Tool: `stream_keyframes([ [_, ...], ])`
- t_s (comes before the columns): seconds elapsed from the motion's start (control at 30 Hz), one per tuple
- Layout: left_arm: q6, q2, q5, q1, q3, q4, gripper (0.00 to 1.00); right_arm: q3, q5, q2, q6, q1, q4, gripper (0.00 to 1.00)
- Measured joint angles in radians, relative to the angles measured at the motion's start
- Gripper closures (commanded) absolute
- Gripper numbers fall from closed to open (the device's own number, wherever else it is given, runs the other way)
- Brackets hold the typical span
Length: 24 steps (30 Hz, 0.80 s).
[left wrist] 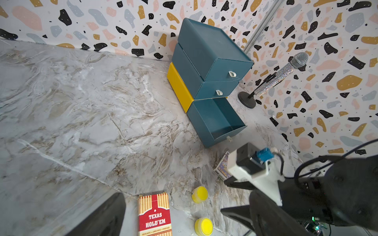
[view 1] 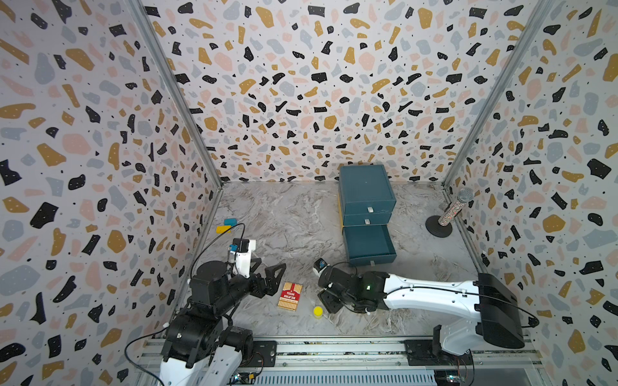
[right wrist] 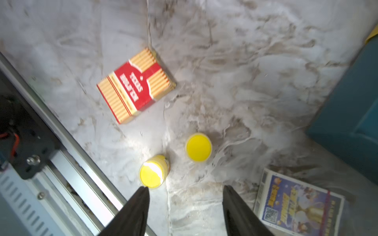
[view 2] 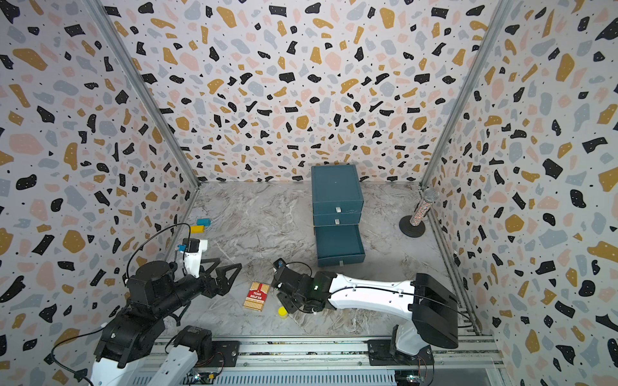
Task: Put the paint cans in the drawer according to color
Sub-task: Pick up the paint can at the center of the board.
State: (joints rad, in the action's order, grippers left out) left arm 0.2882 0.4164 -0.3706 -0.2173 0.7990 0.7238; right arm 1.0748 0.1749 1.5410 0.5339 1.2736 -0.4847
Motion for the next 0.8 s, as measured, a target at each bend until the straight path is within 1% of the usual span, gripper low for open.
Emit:
stream_keyframes([
  [0.07, 0.000, 0.000, 0.016, 0.003, 0.000, 0.007, 0.03, 0.003, 0.002, 0.017, 0.000, -0.004, -0.032, 0.33],
  [0.23, 0.000, 0.000, 0.025, 0.007, 0.000, 0.017, 0.03, 0.083, -0.007, 0.105, 0.006, -0.016, -0.084, 0.33],
  [0.33, 0.000, 0.000, 0.025, 0.008, 0.000, 0.016, 0.03, 0.116, -0.014, 0.166, 0.009, -0.024, -0.085, 0.34],
  [0.43, 0.000, 0.000, 0.024, 0.008, 0.000, 0.016, 0.03, 0.137, -0.034, 0.212, 0.010, -0.037, -0.093, 0.38],
  [0.8, 0.000, 0.000, 0.014, 0.008, 0.000, 0.016, 0.03, 0.176, -0.099, 0.298, 0.027, -0.090, -0.093, 0.41],
])
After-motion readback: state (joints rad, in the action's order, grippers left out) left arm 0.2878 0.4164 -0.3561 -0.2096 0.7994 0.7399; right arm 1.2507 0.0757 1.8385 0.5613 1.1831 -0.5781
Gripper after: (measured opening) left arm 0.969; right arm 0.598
